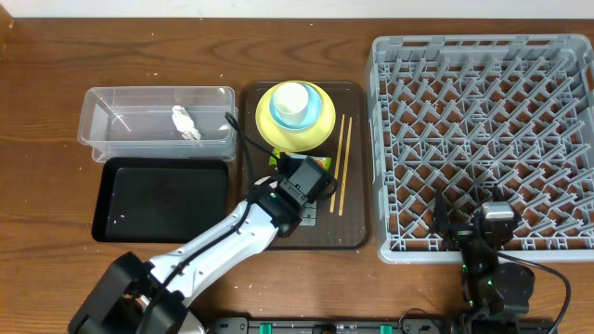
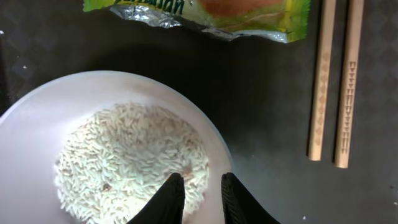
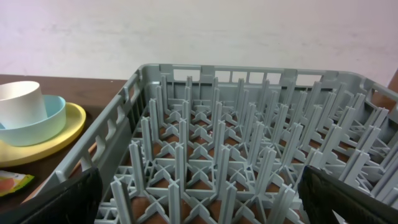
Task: Sort waste into correct bins and load items into the dishwasher rack
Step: 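Close the left gripper on the white bowl's rim, then lift the rice bowl and carry it left over the black tray, then tilt the bowl with the left gripper to pour rice onto the black tray, then carry the empty white bowl back and set it on the brown tray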
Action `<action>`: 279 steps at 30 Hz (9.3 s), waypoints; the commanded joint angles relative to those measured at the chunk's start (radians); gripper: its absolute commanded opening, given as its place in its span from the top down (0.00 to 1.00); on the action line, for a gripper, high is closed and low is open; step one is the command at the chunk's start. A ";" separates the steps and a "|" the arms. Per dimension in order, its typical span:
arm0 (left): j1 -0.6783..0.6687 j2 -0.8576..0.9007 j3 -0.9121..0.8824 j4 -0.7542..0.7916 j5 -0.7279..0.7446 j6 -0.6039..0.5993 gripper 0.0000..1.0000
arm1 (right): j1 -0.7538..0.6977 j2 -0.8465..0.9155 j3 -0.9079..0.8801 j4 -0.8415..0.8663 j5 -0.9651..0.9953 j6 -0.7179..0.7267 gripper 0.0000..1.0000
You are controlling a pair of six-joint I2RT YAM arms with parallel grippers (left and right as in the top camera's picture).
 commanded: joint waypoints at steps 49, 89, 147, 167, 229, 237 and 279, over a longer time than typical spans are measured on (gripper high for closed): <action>-0.013 0.059 0.027 0.034 0.018 0.010 0.73 | 0.003 -0.004 -0.001 -0.004 0.003 0.006 0.01; -0.014 -0.191 0.023 -0.007 -0.113 0.071 0.94 | 0.003 -0.004 -0.001 -0.004 0.003 0.006 0.01; 1.452 -0.010 0.021 -0.136 1.503 0.562 0.94 | 0.003 -0.003 -0.001 -0.004 0.003 0.006 0.01; 1.481 0.053 0.020 -0.151 1.661 0.568 0.94 | 0.003 -0.003 -0.001 -0.004 0.003 0.006 0.01; 1.351 -0.162 0.032 -0.558 1.427 0.645 0.94 | 0.003 -0.003 -0.001 -0.004 0.003 0.006 0.01; 1.155 -0.372 0.056 -0.476 1.187 0.407 0.94 | 0.003 -0.003 -0.001 -0.004 0.003 0.006 0.01; 0.097 -0.038 0.054 -0.120 0.424 0.017 0.88 | 0.003 -0.003 -0.001 -0.004 0.003 0.006 0.01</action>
